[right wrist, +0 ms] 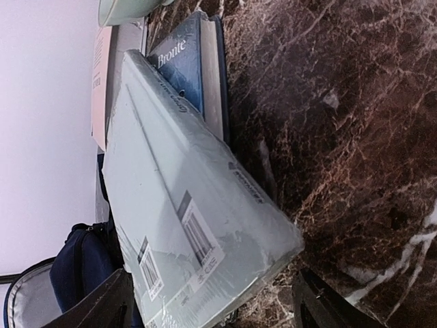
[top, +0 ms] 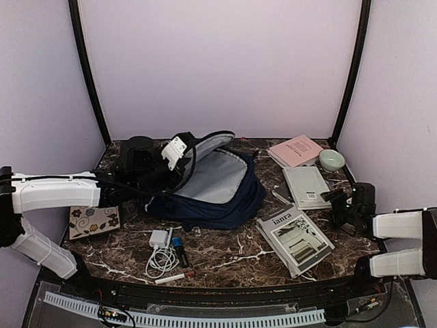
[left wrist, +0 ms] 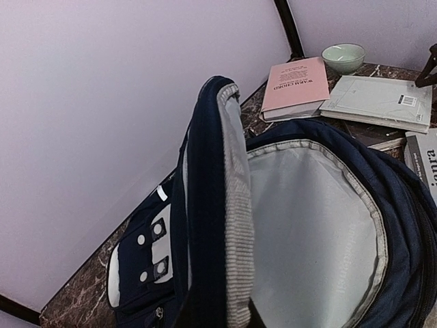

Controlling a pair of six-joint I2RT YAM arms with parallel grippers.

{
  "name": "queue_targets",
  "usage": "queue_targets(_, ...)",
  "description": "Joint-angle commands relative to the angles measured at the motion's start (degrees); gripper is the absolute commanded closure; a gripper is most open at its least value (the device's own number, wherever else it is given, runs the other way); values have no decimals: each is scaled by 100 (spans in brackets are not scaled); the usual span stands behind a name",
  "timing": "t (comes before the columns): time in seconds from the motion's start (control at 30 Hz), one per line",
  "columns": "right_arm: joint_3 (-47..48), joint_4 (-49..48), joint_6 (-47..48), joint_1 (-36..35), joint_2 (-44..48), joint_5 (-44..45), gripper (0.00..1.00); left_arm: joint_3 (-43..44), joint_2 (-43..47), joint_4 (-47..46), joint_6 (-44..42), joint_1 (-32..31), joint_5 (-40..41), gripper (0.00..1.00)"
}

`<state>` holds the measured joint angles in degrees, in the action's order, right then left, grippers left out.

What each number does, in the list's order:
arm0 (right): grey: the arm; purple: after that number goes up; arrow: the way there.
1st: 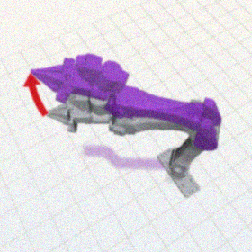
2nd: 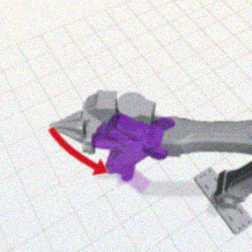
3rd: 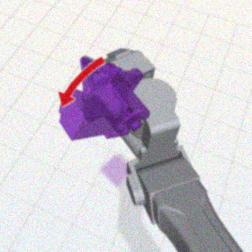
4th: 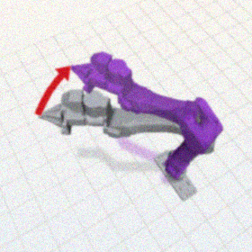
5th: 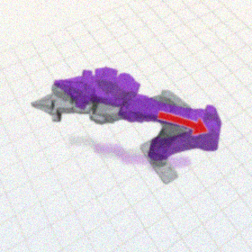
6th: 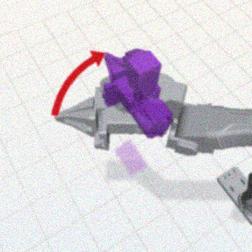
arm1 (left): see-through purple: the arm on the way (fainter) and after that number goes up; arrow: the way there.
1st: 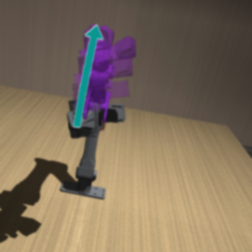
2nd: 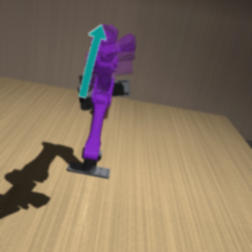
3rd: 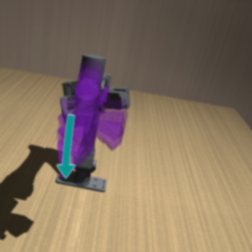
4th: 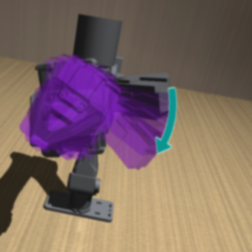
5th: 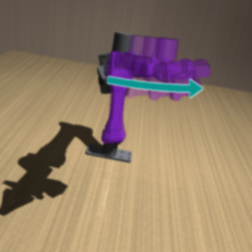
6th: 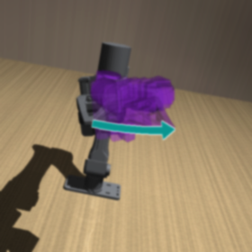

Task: Pack the student bag
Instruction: Pick up the book from the corner of the board.

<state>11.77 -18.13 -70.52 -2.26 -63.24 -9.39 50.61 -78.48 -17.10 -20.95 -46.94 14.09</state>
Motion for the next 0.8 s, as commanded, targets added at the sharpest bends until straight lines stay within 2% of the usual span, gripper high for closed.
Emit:
queue_targets(0.0, 103, -1056, -198, 24, -629, -266, 20, 229, 361, 40, 186, -44, -103, 100)
queue_targets(0.1, 87, -1616, -259, 24, -1031, -573, 21, 168, 415, 27, 185, -45, -202, 100)
queue_targets(0.33, -82, -3013, -417, 23, -1584, -931, 42, 131, 447, 7, 128, -46, -257, 100)
queue_targets(0.47, -91, -3518, -470, 24, -1746, -971, 62, 126, 452, 15, 116, -44, -256, 100)
queue_targets(0.67, -151, -3446, -373, 27, -1506, -896, 100, 102, 462, 13, 71, -44, -244, 100)
queue_targets(0.77, -111, -2864, -128, 29, -1026, -786, 100, 90, 486, 6, 41, -44, -218, 100)
